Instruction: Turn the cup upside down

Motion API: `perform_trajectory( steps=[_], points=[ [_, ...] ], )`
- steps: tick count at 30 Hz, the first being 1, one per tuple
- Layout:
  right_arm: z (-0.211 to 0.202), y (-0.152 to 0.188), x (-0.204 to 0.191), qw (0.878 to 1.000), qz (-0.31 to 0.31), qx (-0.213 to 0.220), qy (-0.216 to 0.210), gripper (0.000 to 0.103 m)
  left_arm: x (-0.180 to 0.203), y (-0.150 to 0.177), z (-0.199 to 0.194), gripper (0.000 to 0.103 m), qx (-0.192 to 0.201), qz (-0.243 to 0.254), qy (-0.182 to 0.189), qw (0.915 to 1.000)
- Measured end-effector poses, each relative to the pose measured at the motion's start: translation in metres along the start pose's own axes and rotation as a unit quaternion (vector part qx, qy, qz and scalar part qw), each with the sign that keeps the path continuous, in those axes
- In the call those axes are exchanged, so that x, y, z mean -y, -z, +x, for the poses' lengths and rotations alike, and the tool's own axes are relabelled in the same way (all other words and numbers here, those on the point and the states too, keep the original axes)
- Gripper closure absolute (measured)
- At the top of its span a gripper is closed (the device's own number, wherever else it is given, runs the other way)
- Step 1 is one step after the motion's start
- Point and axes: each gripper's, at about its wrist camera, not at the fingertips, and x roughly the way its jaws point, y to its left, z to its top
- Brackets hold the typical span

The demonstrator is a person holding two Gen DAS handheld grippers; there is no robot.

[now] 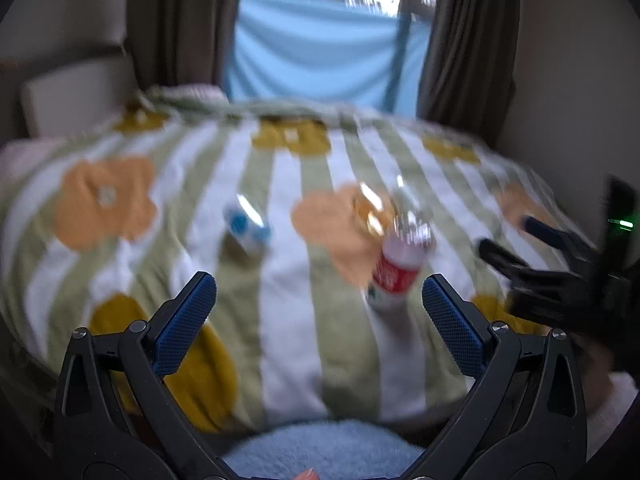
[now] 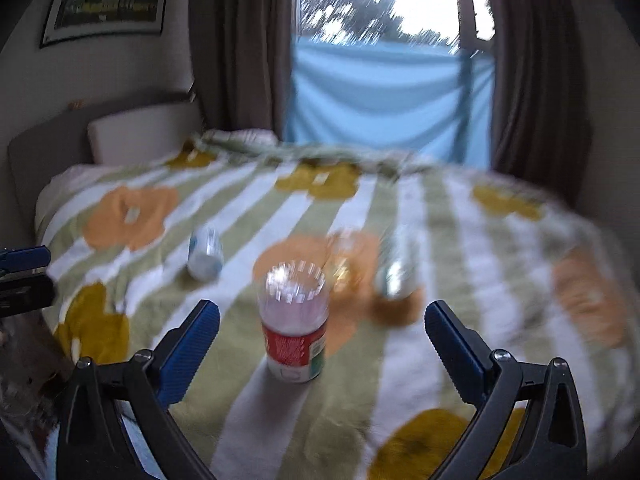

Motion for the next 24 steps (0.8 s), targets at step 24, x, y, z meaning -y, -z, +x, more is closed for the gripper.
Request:
perform_trajectory(
  steps=[24],
  points=[
    [-0.160,-0.015,-0.017,0.981,0.060,0.148,0.107,0.000,0.027,-0.005,-0.108,0.000,0.159,0.026,-0.055,0.9854]
  ],
)
